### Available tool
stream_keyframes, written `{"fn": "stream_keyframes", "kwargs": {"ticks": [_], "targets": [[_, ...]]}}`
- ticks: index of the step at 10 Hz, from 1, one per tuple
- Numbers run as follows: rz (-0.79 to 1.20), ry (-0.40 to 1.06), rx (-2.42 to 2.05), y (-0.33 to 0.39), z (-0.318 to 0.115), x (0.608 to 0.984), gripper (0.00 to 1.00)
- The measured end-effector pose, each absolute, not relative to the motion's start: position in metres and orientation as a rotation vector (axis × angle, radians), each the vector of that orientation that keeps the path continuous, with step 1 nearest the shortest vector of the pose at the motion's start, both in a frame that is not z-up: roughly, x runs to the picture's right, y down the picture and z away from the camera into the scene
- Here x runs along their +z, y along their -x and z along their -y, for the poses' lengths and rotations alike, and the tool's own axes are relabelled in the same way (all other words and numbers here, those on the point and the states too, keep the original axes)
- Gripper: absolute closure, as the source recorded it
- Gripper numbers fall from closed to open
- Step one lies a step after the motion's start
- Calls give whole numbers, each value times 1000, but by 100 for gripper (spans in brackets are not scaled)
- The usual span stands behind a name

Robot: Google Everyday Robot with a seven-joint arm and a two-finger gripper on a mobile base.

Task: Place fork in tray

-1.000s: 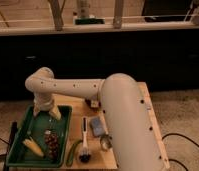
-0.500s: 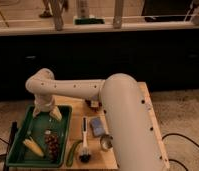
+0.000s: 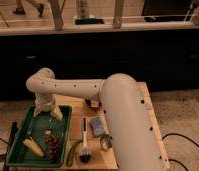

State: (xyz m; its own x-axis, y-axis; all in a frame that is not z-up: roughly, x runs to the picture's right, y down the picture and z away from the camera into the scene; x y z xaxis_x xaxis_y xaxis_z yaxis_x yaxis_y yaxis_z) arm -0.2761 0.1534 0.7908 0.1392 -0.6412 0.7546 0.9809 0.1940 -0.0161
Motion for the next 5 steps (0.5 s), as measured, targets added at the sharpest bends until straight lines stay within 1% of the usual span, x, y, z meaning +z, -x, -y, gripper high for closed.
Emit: {"fn": "stream_keyframes", "kwargs": {"ticks": [5], "targets": [[697, 613, -1277, 277, -147, 794, 20]]}}
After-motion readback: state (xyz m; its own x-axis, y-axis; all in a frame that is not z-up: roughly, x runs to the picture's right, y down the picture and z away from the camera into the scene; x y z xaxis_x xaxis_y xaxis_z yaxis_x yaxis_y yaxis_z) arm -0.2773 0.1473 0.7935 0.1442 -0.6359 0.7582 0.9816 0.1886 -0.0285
